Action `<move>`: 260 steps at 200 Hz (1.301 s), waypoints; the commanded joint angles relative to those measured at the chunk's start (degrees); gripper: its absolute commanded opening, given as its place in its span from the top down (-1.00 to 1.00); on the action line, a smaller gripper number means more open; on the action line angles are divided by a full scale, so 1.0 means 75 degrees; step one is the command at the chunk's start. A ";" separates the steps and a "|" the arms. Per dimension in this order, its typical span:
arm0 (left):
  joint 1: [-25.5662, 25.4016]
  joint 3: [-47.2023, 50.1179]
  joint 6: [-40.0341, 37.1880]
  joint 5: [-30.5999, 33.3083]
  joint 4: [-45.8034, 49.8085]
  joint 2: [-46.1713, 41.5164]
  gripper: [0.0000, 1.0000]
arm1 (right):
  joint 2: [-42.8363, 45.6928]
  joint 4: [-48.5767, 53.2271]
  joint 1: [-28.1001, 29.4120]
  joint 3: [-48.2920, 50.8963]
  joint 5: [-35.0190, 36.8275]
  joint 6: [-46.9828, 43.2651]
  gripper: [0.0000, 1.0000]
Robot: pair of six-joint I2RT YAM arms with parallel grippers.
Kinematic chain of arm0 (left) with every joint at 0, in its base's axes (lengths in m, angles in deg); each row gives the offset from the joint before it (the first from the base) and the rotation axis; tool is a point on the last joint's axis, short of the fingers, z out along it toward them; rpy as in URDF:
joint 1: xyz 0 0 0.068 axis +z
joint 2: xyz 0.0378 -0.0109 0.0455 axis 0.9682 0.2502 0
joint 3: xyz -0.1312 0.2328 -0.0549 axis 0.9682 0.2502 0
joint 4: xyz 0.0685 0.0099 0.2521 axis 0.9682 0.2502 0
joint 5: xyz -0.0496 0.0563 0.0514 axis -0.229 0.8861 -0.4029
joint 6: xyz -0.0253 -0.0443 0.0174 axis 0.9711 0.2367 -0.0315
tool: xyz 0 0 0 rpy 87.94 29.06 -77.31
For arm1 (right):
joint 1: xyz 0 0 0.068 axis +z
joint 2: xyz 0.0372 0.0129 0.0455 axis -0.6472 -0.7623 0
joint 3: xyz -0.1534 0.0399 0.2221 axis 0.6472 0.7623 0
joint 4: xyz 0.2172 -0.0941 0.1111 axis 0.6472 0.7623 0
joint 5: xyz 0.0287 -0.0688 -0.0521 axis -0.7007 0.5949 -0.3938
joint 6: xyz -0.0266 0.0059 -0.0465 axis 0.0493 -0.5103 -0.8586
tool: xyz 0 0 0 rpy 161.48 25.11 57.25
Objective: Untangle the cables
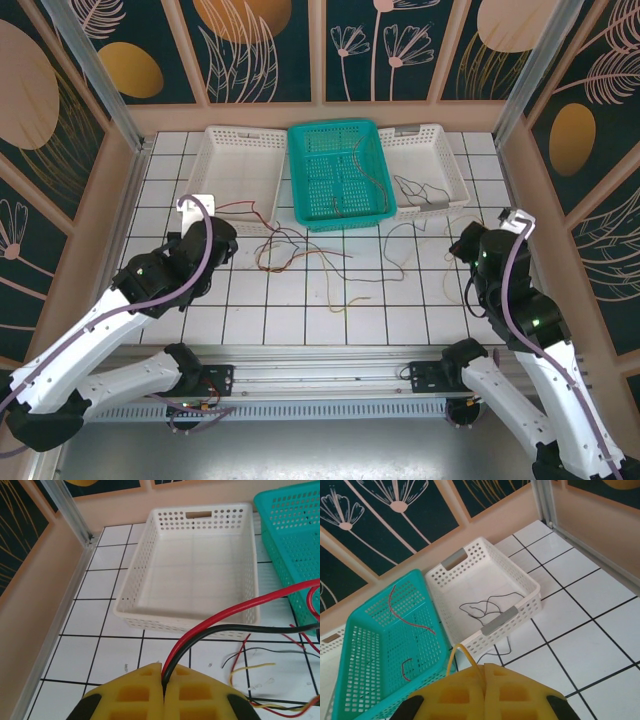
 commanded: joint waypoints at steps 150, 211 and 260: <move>0.0042 0.2271 -0.0637 -0.3537 -0.2968 -0.0501 1.00 | -0.4342 -0.2048 0.0893 -0.5254 -0.4160 -0.1354 1.00; 0.0041 0.2542 -0.0778 -0.4284 -0.3338 -0.0635 1.00 | -0.7310 -0.1854 0.2016 -0.8137 -0.4745 -0.1898 1.00; 0.0041 0.2746 -0.1002 -0.4919 -0.3689 -0.0875 1.00 | -0.9893 -0.1206 0.2215 -1.0961 -0.5506 -0.1987 1.00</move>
